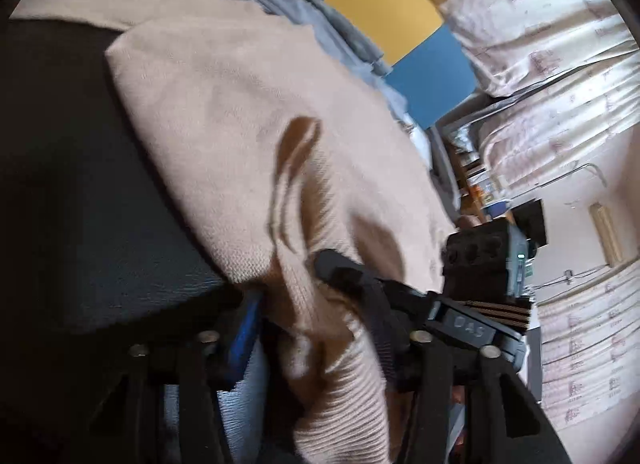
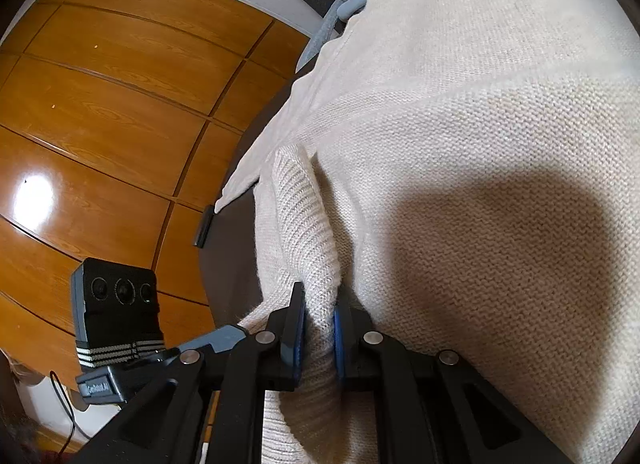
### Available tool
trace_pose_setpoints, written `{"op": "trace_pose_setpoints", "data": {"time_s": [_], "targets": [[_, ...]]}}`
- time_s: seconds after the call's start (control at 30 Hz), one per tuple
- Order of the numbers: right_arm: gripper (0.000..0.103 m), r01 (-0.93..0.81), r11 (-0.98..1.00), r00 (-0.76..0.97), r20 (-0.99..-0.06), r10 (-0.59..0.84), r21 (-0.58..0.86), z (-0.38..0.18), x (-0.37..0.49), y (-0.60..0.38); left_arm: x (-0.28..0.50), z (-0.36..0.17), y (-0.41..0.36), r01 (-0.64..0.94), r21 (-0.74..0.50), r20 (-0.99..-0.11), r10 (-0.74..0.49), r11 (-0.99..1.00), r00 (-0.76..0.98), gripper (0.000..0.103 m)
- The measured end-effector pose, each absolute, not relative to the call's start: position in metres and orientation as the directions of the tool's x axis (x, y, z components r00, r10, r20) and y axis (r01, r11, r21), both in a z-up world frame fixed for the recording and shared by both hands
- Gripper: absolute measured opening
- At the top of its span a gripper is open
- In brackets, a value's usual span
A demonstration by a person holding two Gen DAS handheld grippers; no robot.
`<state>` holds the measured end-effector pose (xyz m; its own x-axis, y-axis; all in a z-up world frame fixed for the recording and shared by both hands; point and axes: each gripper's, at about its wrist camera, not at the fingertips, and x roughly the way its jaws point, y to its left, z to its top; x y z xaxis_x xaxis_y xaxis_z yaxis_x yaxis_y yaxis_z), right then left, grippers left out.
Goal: Fold clothes
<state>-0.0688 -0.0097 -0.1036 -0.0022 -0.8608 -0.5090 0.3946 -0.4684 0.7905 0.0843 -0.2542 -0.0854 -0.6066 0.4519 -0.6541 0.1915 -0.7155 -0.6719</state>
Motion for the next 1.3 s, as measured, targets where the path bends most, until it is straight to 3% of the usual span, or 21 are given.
{"op": "trace_pose_setpoints", "data": {"time_s": [0.07,0.27,0.37,0.43,0.5,1.0,1.2,1.3], "targets": [[0.01,0.391,-0.468,-0.001,-0.508,-0.861,0.792,-0.103,-0.068,-0.011,0.084,-0.083,-0.249,0.197,-0.62,-0.691,0.409,-0.76,-0.596,0.015],[0.015,0.365,-0.444,0.01,-0.481,-0.877,0.818,-0.105,-0.078,-0.027,0.081,-0.071,-0.245,0.191,-0.543,-0.727,0.345,-0.817,-0.594,0.008],[0.035,0.336,-0.396,0.021,-0.427,-0.904,0.855,-0.1,-0.078,-0.024,0.09,-0.067,-0.253,0.186,-0.566,-0.711,0.361,-0.803,-0.604,0.007],[0.057,0.319,-0.364,0.014,-0.388,-0.921,0.875,-0.093,-0.077,-0.02,0.098,-0.066,-0.26,0.194,-0.58,-0.704,0.367,-0.791,-0.608,0.007],[0.061,0.328,-0.38,-0.022,-0.395,-0.918,0.865,-0.085,-0.075,-0.016,0.111,-0.063,-0.27,0.206,-0.593,-0.698,0.37,-0.778,-0.613,0.002],[0.059,0.552,-0.608,-0.127,-0.663,-0.738,0.571,-0.067,-0.048,-0.036,0.205,-0.061,-0.345,0.354,-0.553,-0.734,0.24,-0.754,-0.635,0.002],[0.048,0.766,-0.512,-0.109,-0.705,-0.701,0.39,-0.049,-0.006,-0.09,0.232,-0.084,-0.366,0.444,-0.524,-0.776,0.192,-0.727,-0.601,0.001],[0.047,0.866,-0.419,-0.096,-0.733,-0.674,0.272,-0.041,0.023,-0.119,0.238,-0.09,-0.369,0.437,-0.557,-0.755,0.212,-0.706,-0.62,0.003]]}}
